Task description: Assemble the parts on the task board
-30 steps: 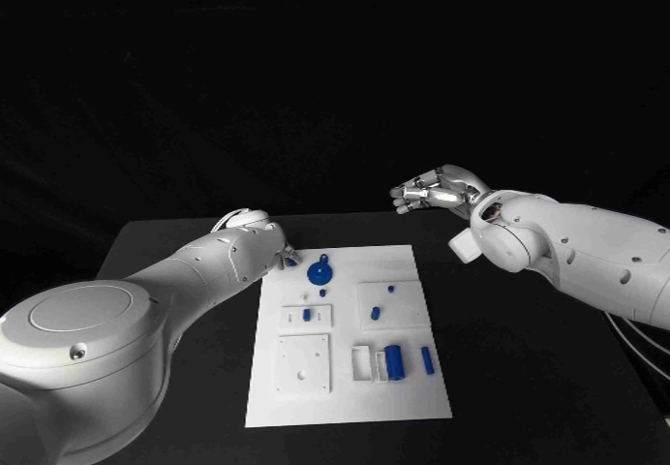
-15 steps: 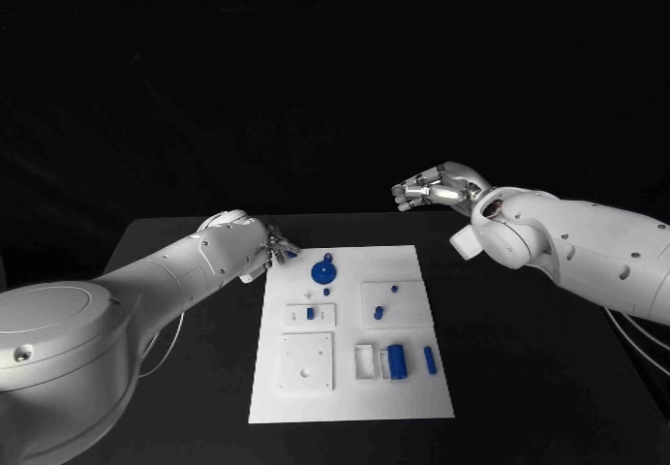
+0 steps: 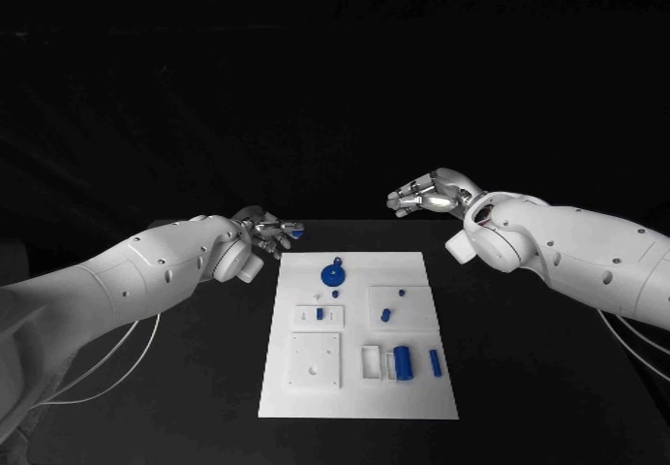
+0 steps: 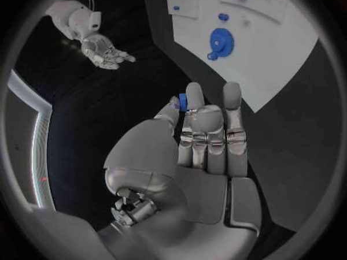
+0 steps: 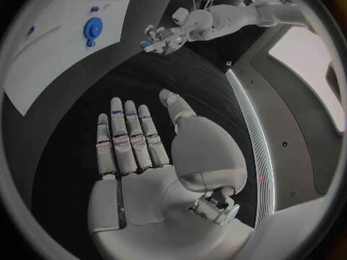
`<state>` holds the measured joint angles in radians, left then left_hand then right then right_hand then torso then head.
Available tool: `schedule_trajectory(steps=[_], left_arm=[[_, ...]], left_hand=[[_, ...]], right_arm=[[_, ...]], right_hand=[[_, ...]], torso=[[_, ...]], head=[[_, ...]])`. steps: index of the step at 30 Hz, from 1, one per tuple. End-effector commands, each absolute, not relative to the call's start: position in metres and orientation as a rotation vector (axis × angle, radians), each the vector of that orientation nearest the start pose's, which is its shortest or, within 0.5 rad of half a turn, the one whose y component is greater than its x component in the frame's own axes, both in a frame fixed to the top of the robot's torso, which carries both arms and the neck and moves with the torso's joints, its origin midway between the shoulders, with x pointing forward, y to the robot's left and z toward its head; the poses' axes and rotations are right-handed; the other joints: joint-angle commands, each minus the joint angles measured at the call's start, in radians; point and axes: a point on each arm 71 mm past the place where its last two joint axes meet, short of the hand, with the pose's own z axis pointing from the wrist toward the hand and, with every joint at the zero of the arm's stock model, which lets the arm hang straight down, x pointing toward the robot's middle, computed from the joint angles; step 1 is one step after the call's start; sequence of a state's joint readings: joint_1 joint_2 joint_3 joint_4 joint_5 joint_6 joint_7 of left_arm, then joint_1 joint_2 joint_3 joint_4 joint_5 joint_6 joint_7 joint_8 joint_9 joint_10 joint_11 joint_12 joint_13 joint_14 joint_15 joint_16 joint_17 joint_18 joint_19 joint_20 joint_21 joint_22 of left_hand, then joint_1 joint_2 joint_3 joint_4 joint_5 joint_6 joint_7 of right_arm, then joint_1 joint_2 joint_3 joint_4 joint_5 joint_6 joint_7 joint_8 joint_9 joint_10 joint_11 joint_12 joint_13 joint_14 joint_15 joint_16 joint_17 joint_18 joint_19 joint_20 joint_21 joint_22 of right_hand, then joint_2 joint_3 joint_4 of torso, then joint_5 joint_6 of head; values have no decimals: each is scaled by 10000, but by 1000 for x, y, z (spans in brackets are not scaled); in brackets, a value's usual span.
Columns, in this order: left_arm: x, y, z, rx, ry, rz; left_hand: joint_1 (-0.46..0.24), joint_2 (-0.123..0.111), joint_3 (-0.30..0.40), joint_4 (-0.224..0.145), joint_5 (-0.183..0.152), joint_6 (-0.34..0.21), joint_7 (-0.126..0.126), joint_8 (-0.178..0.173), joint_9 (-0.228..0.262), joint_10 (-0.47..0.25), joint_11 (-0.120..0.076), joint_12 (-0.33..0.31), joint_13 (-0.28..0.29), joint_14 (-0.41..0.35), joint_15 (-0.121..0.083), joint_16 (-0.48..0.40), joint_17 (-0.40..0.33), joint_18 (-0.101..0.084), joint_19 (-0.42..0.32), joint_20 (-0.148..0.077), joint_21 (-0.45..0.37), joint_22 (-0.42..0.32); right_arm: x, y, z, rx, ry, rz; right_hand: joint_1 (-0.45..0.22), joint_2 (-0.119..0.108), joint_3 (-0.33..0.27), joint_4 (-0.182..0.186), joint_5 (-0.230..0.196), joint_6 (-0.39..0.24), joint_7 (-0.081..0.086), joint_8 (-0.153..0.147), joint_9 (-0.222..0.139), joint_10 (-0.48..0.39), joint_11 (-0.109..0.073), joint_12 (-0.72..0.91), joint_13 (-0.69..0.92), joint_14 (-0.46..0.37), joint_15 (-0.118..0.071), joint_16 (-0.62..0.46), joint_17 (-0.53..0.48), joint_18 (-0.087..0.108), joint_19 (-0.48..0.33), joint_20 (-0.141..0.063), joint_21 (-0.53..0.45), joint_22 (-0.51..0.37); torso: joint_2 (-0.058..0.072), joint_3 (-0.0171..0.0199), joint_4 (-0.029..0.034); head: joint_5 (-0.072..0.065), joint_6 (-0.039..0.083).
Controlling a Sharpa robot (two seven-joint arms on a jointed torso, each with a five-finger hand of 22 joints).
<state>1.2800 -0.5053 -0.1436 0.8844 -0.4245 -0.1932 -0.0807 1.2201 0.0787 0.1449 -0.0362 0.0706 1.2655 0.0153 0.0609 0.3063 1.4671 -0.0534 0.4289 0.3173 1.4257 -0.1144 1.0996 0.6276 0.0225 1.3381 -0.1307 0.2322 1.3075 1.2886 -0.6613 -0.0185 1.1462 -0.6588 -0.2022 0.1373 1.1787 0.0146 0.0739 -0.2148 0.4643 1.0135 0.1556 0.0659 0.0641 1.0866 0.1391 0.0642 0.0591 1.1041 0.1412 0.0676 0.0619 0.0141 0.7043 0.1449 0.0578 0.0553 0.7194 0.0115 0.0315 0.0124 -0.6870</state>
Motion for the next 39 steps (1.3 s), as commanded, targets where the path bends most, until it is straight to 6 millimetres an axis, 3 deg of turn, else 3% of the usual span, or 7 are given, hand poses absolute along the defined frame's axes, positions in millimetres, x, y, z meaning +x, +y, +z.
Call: schedule_trajectory(steps=[1,6,18,23,32,39], left_arm=[[580,226,-214,-10448,17047,-9535],[560,220,-217,-11314,16908,-10447],[511,198,-254,-13172,16780,-11523],[499,189,-263,-13542,16791,-11716],[491,179,-269,-13859,16687,-11939],[489,174,-268,-13835,16542,-12105]], left_hand=[[64,-70,1514,-1471,81,68,4,59,6,344,-73,-14,-11,-23,-61,-69,17,-73,-8,-54,-57,146],[60,-104,1504,-1441,104,113,-13,59,3,385,-86,15,-5,-15,-59,-79,25,-86,-1,-55,-74,146],[76,-156,1498,-1360,78,178,-36,53,-31,406,-93,144,15,4,-47,-90,32,-84,21,-40,-119,139],[81,-160,1501,-1355,82,183,-36,53,-37,411,-92,167,19,12,-43,-83,35,-81,32,-36,-123,137],[99,-182,1512,-1361,124,199,-35,57,-48,407,-94,197,12,14,-40,-77,38,-71,47,-31,-138,137],[93,-189,1511,-1359,132,203,-36,56,-50,407,-90,199,9,12,-39,-81,35,-71,47,-29,-143,136]], right_arm=[[564,-214,-157,4042,16379,9834],[555,-201,-165,3105,16307,9308],[531,-166,-173,1274,15203,8668],[523,-153,-175,756,14914,8606],[510,-131,-181,-39,14716,8293],[507,-119,-188,-237,15171,7820]], right_hand=[[133,-23,-78,-37,-225,36,-3,-35,-13,87,17,-49,-13,67,-7,-33,-5,-43,57,-22,5,10],[351,25,-141,-182,-835,57,-6,-35,-12,153,-7,-48,-13,122,-28,-28,-2,-49,150,-39,15,17],[677,-167,-635,-244,-1748,11,-44,-31,-7,813,-232,-37,24,641,-233,10,78,-141,817,-219,63,54],[729,-169,-646,-203,-1936,88,-98,-31,-5,1201,-362,-47,27,977,-360,-1,146,-141,1498,-325,94,86],[669,-268,-551,-240,-1951,322,-251,-24,0,2078,-664,-34,63,1717,-663,41,494,-141,2374,-589,153,117],[605,-338,-662,-53,-2024,532,-370,-26,2,2805,-902,-28,155,2378,-934,85,1066,-141,3033,-859,183,120]], torso=[[-219,-14,187],[-345,-17,265],[-514,37,290],[-573,29,293],[-636,58,273],[-587,48,289]], head=[[-25,-5],[12,9],[147,104],[166,100],[192,42],[173,147]])
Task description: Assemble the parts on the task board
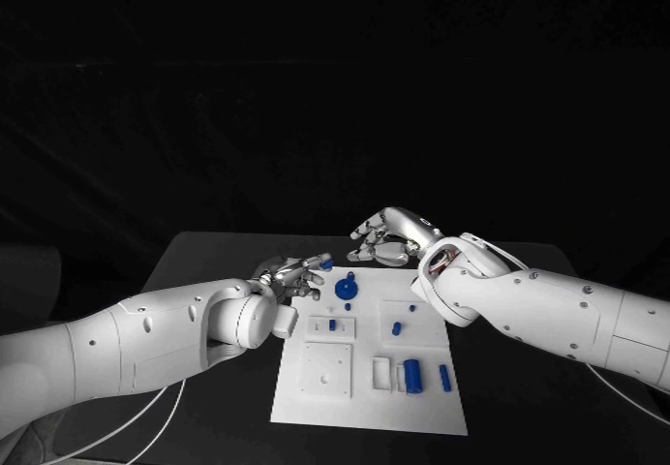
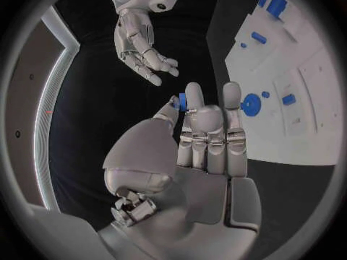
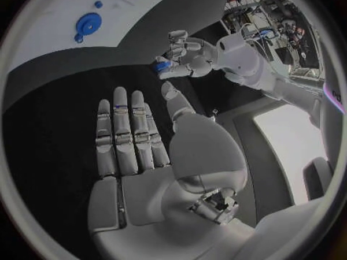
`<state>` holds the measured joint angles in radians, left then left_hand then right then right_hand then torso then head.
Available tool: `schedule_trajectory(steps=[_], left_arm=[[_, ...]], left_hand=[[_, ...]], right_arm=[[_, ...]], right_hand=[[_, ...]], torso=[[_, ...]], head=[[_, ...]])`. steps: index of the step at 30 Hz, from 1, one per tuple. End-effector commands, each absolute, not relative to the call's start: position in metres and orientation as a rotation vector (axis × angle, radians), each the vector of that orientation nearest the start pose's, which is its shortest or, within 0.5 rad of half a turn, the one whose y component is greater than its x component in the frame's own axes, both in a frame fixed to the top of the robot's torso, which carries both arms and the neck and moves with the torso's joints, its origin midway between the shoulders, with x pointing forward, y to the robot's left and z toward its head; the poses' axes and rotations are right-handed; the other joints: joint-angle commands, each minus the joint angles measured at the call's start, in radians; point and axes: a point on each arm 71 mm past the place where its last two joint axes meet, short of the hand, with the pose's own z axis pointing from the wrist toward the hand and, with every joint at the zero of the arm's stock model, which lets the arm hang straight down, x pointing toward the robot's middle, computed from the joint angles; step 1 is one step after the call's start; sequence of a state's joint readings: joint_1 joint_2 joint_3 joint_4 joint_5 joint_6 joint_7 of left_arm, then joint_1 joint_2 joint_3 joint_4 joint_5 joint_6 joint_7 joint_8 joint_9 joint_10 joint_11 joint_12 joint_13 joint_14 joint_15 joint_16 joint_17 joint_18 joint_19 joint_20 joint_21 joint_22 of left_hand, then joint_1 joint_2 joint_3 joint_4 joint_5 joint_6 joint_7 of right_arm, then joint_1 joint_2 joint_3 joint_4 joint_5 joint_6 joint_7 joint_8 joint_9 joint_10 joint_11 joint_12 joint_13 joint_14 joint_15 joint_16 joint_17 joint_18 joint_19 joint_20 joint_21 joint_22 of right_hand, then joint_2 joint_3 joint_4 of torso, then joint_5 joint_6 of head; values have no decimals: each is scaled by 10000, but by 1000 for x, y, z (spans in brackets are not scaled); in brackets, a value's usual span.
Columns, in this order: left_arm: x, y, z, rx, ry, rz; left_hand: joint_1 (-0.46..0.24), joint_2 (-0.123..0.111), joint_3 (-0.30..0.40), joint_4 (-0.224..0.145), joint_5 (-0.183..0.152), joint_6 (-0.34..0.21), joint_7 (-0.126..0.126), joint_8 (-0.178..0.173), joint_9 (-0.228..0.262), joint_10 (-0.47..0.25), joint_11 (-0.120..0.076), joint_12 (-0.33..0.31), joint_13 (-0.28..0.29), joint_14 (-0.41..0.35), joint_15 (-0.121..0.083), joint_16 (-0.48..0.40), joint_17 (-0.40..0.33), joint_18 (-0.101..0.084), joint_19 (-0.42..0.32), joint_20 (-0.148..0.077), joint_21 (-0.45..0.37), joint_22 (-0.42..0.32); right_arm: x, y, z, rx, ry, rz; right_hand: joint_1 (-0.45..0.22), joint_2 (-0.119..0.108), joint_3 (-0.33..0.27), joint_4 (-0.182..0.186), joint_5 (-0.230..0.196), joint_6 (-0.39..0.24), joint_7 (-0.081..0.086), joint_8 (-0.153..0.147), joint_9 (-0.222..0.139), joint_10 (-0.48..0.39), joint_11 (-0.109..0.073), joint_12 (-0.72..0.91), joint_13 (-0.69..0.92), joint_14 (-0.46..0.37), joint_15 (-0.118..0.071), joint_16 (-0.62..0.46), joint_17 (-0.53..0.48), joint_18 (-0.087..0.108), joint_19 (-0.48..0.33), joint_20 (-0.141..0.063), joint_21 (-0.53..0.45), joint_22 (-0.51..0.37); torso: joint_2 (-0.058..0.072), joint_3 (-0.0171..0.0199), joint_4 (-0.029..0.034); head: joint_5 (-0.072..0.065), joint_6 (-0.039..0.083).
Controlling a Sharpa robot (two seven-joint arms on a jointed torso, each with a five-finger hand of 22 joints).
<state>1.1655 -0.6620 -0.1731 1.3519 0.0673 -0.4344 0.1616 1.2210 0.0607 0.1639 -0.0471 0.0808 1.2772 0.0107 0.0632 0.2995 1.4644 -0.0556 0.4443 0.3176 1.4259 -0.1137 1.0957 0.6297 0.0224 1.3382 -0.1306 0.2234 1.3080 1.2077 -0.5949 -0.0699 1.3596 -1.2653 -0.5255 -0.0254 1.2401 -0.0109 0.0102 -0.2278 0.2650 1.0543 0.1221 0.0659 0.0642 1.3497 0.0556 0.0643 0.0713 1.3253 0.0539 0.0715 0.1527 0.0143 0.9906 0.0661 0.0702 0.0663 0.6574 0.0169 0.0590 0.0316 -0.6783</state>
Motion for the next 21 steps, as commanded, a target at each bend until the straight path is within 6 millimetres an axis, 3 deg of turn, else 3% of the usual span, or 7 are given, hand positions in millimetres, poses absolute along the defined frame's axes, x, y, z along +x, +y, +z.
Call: schedule_trajectory(steps=[1,8,11,12,14,17,21], left_arm=[[489,173,-268,-13816,16535,-12155],[487,167,-266,-13696,16500,-12462],[486,166,-266,-13670,16507,-12551],[486,165,-266,-13662,16512,-12579],[485,165,-265,-13646,16523,-12634],[484,163,-265,-13627,16541,-12694],[484,161,-265,-13610,16562,-12747]], left_hand=[[83,-14,1322,-1253,34,91,9,33,16,434,-68,46,2,9,-46,-46,11,-70,47,-30,-60,129],[84,-27,1322,-1262,43,98,8,30,7,443,-68,66,-3,15,-46,-43,12,-69,51,-29,-70,130],[83,-30,1318,-1264,47,98,9,28,3,445,-69,78,-3,18,-47,-37,14,-69,55,-29,-71,131],[84,-31,1316,-1267,51,102,8,29,0,445,-70,87,-3,19,-47,-31,17,-69,59,-30,-70,134],[85,-33,1314,-1269,55,105,7,30,-3,445,-71,94,-3,20,-48,-25,19,-68,63,-30,-70,135],[85,-33,1314,-1269,55,105,7,30,-3,445,-71,94,-3,20,-48,-25,19,-68,63,-30,-70,135],[85,-33,1314,-1269,55,105,7,30,-3,445,-71,94,-3,20,-48,-25,19,-68,63,-30,-70,135]], right_arm=[[506,-118,-189,-270,15253,7749],[502,-109,-196,-371,15552,7403],[501,-107,-197,-325,15513,7343],[501,-106,-197,-290,15475,7330],[501,-105,-198,-217,15397,7316],[500,-103,-198,-154,15317,7337],[499,-100,-198,-126,15282,7362]], right_hand=[[2,-86,-40,98,-48,219,-69,-18,6,325,-124,-12,71,285,-113,73,269,-143,292,-123,77,16],[-2,-172,-407,354,-81,865,-336,-19,30,1366,-499,51,1019,1151,-551,483,1722,-143,1438,-609,260,38],[85,-178,-667,585,-81,976,-388,-36,25,1476,-595,147,2335,1250,-706,750,3131,-143,1940,-801,290,38],[265,-272,-788,622,-84,958,-423,-50,19,1074,-711,993,3039,999,-785,1034,4431,-143,2248,-950,393,35],[139,-251,-877,781,-111,1061,-440,-26,34,1172,-701,1565,3519,1254,-895,1396,5360,-143,2545,-1044,566,105],[206,-277,-899,937,-108,1093,-480,-29,39,563,-761,3063,4975,1144,-1009,1710,7998,-143,2863,-1205,916,156],[222,-325,-826,1029,-102,1154,-505,-26,48,330,-797,3896,5637,1261,-1080,1753,9307,-143,3000,-1305,1251,249]], torso=[[45,-5,20],[64,-11,15],[85,-9,8],[91,-5,6],[95,-5,9],[93,1,3],[105,3,-4]], head=[[-19,79],[1,135],[11,157],[15,166],[18,165],[29,160],[48,168]])
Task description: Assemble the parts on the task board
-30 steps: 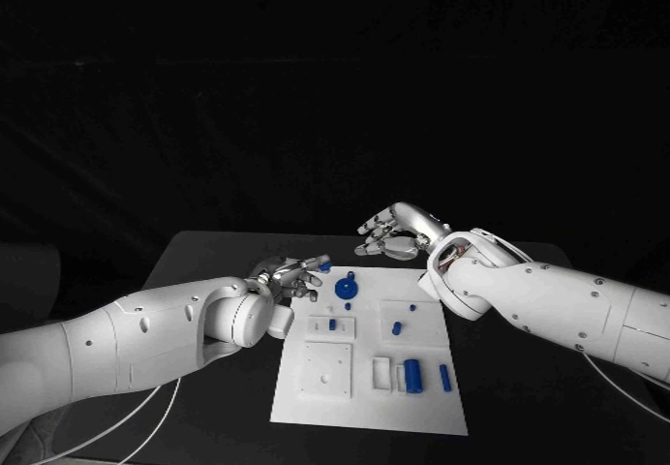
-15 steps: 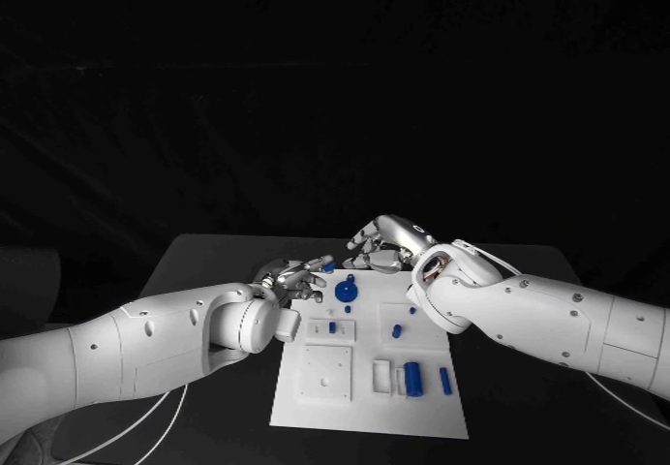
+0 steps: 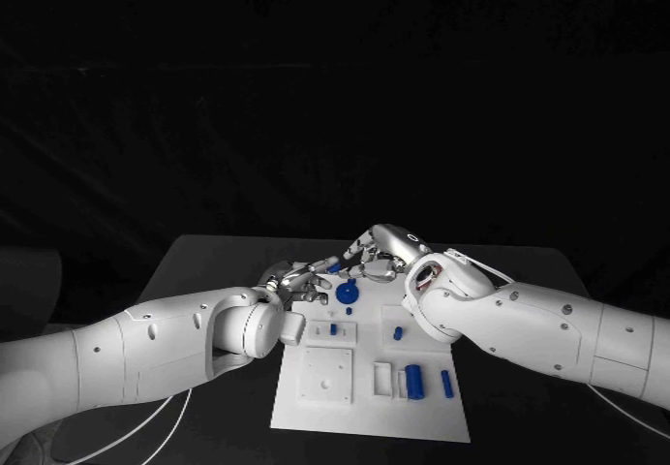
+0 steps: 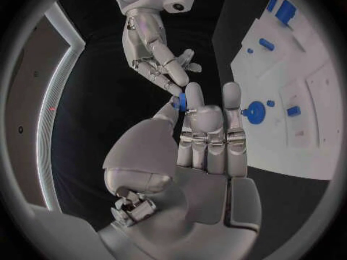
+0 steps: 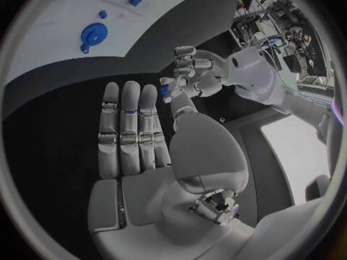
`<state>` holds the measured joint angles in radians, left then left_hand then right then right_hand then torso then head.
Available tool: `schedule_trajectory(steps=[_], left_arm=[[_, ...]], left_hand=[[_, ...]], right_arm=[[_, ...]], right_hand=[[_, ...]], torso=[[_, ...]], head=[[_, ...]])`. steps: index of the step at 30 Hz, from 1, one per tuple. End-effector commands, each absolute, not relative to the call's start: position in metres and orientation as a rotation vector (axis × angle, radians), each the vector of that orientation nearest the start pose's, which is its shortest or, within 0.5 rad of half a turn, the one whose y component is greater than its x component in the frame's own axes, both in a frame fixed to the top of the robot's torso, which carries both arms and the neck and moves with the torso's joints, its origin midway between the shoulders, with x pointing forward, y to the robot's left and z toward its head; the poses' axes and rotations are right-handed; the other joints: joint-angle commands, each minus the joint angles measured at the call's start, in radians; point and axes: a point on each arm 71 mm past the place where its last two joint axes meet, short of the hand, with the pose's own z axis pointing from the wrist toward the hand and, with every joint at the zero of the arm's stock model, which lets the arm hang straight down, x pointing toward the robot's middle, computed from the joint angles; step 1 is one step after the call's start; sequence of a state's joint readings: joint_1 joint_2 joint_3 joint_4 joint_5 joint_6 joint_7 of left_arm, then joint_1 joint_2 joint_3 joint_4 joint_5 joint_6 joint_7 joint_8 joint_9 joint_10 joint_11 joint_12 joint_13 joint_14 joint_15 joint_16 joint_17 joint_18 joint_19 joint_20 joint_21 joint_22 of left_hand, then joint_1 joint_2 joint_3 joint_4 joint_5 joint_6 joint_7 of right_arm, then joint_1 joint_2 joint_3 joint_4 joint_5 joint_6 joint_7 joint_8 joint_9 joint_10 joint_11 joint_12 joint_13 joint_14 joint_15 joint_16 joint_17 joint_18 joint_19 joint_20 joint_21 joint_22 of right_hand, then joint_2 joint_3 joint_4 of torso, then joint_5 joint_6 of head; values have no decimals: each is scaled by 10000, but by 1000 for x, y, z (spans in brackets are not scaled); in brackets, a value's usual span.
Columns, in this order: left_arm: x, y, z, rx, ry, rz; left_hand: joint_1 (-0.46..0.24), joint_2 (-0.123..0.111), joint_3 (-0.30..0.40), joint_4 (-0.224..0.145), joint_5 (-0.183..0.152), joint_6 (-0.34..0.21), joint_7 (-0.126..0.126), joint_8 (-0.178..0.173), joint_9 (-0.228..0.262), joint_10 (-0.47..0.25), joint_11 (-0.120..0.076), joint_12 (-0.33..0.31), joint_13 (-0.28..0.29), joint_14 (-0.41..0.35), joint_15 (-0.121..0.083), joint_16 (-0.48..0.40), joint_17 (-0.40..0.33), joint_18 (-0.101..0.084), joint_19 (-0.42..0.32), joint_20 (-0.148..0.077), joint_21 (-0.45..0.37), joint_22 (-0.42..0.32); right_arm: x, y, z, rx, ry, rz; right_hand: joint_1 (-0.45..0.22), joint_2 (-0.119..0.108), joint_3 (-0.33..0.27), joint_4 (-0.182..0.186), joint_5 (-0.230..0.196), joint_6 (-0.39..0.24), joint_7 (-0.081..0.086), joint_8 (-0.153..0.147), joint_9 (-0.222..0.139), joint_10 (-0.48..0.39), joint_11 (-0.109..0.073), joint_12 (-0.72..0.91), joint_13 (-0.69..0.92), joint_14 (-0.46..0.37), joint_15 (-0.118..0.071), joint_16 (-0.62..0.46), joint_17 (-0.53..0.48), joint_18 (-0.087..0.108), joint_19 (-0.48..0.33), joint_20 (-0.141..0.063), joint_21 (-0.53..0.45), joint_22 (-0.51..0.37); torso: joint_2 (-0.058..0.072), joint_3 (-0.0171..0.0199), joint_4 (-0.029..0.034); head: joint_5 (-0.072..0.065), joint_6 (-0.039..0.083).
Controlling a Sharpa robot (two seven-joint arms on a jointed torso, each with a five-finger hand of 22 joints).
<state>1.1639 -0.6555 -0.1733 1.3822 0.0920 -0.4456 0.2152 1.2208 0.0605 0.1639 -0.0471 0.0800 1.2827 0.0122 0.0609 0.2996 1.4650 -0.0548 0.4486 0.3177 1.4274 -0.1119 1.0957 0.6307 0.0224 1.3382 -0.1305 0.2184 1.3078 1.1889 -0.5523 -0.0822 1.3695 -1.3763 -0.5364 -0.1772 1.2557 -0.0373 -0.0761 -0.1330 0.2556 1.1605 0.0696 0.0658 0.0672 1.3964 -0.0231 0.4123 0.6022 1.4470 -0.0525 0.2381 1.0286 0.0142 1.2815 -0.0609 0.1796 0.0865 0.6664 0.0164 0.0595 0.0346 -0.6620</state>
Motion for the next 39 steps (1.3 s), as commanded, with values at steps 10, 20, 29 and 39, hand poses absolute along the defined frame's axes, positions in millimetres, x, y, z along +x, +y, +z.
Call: schedule_trajectory(steps=[10,20,29,39], left_arm=[[483,159,-265,-13583,16582,-12816],[483,157,-265,-13560,16586,-12853],[483,156,-265,-13540,16572,-12850],[483,154,-264,-13499,16635,-12921]], left_hand=[[104,-23,1306,-1279,67,46,-4,51,-25,433,-80,76,-16,-1,-73,-3,18,-71,74,-39,-12,153],[104,-23,1306,-1279,67,46,-4,51,-25,433,-80,76,-16,-1,-73,-3,18,-71,74,-39,-12,153],[113,-16,1298,-1280,64,44,-3,52,-38,435,-80,81,-27,-3,-75,5,19,-73,75,-43,-7,157],[128,-20,1291,-1289,62,41,0,51,-50,435,-79,83,-36,-7,-77,5,17,-75,71,-46,-2,159]], right_arm=[[496,-95,-202,-152,15387,7423],[495,-93,-202,-76,15264,7477],[494,-91,-203,-5,15153,7552],[495,-90,-204,158,15158,7433]], right_hand=[[7,-252,220,372,-78,395,-90,-18,212,-612,-64,2051,1243,-354,-130,1968,987,-142,668,-188,217,221],[-19,-389,185,598,-165,562,-155,-12,385,-641,-93,2322,1267,-513,-160,2625,715,-142,753,-217,212,434],[-53,-457,92,800,-428,824,-263,-14,831,-614,-144,2436,1310,-543,-193,2866,640,-142,808,-240,203,541],[-69,-527,73,991,-502,993,-338,-10,1175,-576,-180,2484,1332,-552,-218,3013,581,-142,844,-257,195,634]], torso=[[37,17,-27],[43,16,-23],[55,13,-22],[60,5,-23]], head=[[31,1],[12,-9],[-5,-13],[-22,-9]])
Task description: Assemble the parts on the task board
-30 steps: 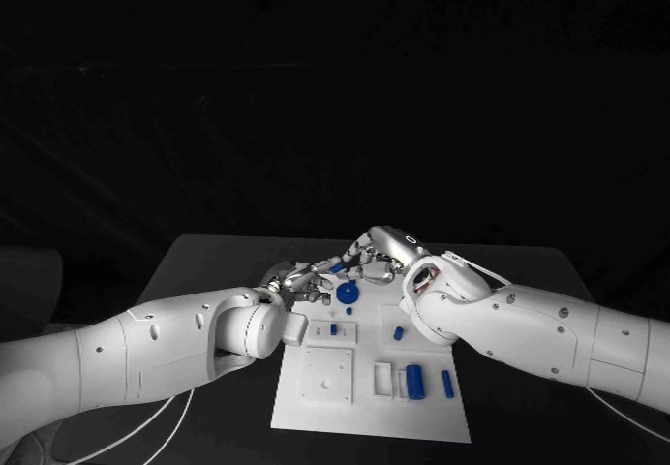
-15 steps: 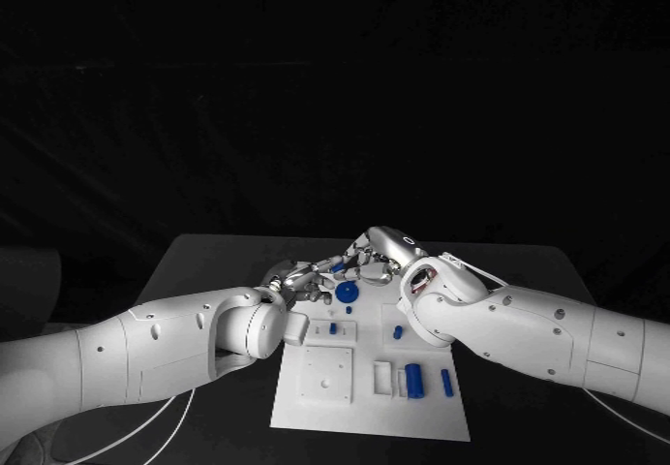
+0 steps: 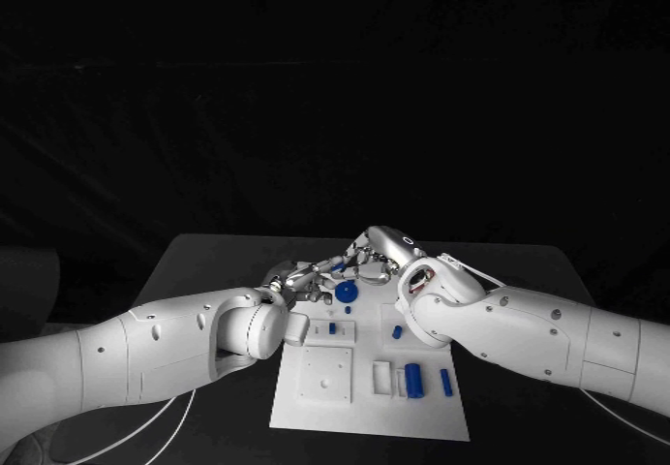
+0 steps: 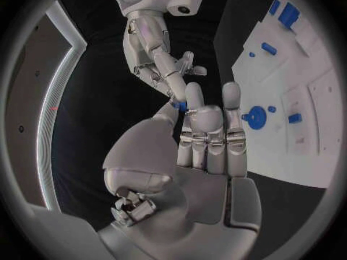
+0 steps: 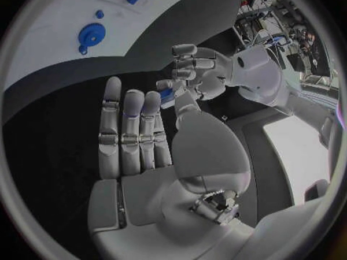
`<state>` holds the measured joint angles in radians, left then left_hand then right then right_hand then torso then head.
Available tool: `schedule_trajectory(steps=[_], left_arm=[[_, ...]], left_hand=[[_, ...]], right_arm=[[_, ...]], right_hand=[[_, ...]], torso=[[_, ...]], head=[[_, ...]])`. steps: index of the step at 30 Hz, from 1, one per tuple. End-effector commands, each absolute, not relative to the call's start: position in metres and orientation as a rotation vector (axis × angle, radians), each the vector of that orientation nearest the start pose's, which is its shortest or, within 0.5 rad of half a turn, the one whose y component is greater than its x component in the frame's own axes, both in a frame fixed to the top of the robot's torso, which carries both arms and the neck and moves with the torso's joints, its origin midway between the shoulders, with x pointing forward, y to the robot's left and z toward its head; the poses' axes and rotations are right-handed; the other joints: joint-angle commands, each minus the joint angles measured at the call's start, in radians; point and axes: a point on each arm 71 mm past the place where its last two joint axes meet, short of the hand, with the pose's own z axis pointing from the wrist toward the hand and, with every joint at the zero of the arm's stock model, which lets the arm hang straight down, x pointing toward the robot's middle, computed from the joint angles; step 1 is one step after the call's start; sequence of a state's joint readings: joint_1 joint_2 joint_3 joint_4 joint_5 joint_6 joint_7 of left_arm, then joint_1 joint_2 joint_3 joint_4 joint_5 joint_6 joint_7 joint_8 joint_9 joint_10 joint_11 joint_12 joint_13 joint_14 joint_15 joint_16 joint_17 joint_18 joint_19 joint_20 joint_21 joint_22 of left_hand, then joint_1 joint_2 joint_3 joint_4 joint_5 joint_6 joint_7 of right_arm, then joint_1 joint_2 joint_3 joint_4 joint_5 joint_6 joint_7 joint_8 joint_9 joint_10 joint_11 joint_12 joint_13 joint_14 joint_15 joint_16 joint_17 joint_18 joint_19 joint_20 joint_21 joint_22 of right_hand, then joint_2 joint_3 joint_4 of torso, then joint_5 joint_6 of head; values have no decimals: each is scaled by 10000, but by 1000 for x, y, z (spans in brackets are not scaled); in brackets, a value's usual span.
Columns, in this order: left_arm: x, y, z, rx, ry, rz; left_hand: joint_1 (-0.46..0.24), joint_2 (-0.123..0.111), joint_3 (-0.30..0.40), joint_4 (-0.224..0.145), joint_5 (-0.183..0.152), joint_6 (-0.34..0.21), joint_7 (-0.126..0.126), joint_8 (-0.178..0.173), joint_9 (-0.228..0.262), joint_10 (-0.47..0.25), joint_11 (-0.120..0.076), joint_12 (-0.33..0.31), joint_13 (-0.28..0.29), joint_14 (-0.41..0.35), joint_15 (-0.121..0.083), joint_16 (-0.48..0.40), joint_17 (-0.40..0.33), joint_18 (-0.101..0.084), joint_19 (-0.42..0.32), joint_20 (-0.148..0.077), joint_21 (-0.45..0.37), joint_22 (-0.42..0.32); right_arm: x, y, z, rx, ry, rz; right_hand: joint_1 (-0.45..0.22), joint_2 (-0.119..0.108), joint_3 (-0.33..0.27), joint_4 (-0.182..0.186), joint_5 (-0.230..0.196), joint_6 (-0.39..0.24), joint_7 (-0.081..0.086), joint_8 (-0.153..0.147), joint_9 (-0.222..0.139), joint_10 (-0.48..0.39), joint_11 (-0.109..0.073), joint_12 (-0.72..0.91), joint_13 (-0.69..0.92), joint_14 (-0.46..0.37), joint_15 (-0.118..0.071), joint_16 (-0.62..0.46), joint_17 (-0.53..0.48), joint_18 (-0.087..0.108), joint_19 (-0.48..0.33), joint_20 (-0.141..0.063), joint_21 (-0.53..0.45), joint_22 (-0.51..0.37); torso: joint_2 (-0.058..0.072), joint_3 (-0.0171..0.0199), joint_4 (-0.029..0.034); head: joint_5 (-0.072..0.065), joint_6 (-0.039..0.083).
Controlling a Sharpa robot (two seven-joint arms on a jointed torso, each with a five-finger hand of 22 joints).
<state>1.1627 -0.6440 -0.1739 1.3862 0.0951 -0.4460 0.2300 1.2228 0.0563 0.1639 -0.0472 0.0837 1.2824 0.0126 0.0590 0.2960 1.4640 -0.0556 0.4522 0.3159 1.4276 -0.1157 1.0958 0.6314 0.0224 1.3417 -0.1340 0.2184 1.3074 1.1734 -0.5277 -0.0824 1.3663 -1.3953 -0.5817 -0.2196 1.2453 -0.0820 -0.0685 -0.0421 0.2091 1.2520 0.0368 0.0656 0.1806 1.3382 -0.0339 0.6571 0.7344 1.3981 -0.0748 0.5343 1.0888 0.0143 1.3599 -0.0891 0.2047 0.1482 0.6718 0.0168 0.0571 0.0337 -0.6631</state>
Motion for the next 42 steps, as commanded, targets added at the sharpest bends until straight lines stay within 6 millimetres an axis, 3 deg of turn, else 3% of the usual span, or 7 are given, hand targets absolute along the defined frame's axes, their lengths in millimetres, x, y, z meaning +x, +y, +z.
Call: schedule_trajectory(steps=[1,5,15,22,30,36,42], left_arm=[[482,154,-264,-13495,16646,-12932],[482,153,-264,-13475,16696,-12981],[482,152,-264,-13432,16747,-13051],[482,154,-264,-13406,16751,-13050],[482,155,-265,-13359,16831,-13068],[481,156,-265,-13260,17006,-13084],[482,157,-266,-13118,17158,-13062]], left_hand=[[108,21,1291,-1288,24,45,-4,70,-15,444,-71,47,-17,-10,-39,5,9,-75,35,-11,-2,163],[108,21,1291,-1288,24,45,-4,70,-15,444,-71,47,-17,-10,-39,5,9,-75,35,-11,-2,163],[117,16,1283,-1294,27,43,-1,67,-31,443,-70,46,-26,-13,-38,3,6,-77,28,-11,0,163],[117,16,1283,-1294,27,43,-1,67,-31,443,-70,46,-26,-13,-38,3,6,-77,28,-11,0,163],[125,6,1271,-1298,36,40,3,68,-56,435,-65,22,-47,-21,-41,-17,-5,-83,13,-15,0,161],[129,-31,1246,-1309,49,-23,14,63,-82,413,-68,-46,-75,-36,-60,-68,-29,-94,-1,-34,-2,160],[204,-114,1218,-1421,183,-81,47,68,-95,415,-69,-129,-108,-37,-77,-120,-47,-113,-10,-64,-1,162]], right_arm=[[495,-90,-204,173,15153,7425],[495,-90,-204,229,15141,7401],[496,-90,-205,269,15137,7368],[496,-92,-205,283,15133,7327],[497,-96,-205,353,15027,7319],[497,-97,-204,423,14945,7466],[497,-99,-204,486,14904,7582]], right_hand=[[48,-78,10,94,-29,120,-30,-7,106,13,-83,38,11,-61,-1,68,-33,-143,65,21,-58,32],[58,-69,123,90,-20,178,-71,-12,430,28,-104,19,4,-70,-11,108,-73,-143,72,13,-76,86],[274,95,520,-140,151,323,-148,-17,593,40,-159,15,12,-56,-46,138,-89,-143,91,-22,-64,145],[354,164,1045,-506,616,362,-169,-23,568,7,-182,-10,19,-73,-64,140,-103,-143,56,-57,-25,234],[120,72,2076,-985,1303,185,-63,-36,349,-111,-135,-114,-26,-146,-57,115,-122,-141,-123,-93,115,456],[-214,-67,2661,-1197,1872,-408,188,-28,-192,-202,-26,-305,-260,-270,20,64,-177,-83,-366,-29,241,682],[-362,-119,3078,-1292,2345,-563,276,-29,-543,-281,13,-361,-386,-347,44,40,-225,-43,-530,-1,344,868]], torso=[[6,2,0],[8,-6,8],[10,-5,-5],[17,4,-14],[18,5,-18],[20,0,-14],[20,-1,-11]], head=[[-13,3],[-24,-7],[-9,-42],[-9,-58],[-32,-66],[-44,-81],[-36,-87]])
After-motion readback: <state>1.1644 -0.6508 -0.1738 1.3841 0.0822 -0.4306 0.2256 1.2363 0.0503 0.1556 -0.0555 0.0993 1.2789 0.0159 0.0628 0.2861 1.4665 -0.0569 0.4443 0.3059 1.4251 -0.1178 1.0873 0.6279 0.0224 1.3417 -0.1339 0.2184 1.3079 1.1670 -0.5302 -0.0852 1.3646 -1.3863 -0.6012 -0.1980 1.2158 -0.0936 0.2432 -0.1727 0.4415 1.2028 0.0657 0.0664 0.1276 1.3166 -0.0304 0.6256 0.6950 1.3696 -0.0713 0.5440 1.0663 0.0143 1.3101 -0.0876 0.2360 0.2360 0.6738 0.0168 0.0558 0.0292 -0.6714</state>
